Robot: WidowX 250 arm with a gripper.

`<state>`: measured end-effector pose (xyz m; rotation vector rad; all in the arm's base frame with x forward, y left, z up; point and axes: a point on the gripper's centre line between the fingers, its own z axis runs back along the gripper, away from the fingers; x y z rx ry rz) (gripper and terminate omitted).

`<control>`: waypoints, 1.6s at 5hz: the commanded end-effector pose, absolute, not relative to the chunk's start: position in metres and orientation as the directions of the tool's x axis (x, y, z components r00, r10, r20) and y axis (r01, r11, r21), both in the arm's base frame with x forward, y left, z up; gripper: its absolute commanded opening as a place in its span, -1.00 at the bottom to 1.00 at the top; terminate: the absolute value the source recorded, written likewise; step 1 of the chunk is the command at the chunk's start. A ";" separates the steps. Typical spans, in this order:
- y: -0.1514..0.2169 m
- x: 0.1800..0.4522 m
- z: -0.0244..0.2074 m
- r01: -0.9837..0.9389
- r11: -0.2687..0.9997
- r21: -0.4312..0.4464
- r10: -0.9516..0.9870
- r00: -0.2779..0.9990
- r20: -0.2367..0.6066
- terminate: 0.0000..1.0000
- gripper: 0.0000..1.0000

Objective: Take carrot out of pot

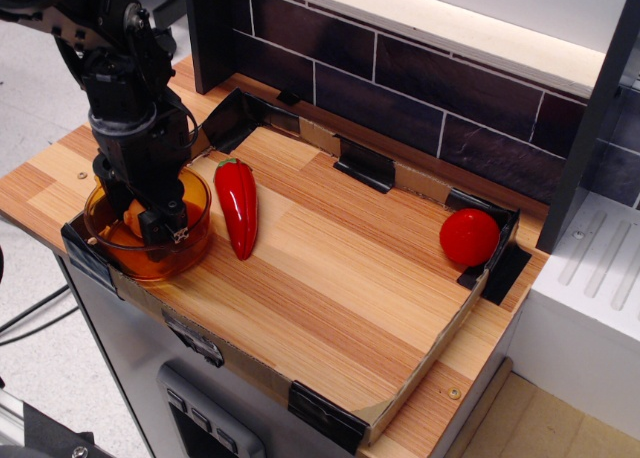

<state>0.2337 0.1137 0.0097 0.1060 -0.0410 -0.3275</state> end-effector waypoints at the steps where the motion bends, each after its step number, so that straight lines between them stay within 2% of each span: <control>1: 0.116 0.240 0.026 0.301 0.944 0.136 -0.310 0.949 0.055 -1.00 -1.00; 4: 0.115 0.245 0.100 0.167 0.981 0.102 -0.182 0.970 0.163 -1.00 -1.00; 5: 0.084 0.256 0.103 0.170 0.983 0.065 -0.178 0.971 0.157 -1.00 -1.00; 6: 0.053 0.267 0.087 0.190 0.980 0.068 -0.197 0.973 0.123 -1.00 -1.00; 8: 0.020 0.287 0.059 0.216 0.975 0.052 -0.220 0.973 0.074 -1.00 -1.00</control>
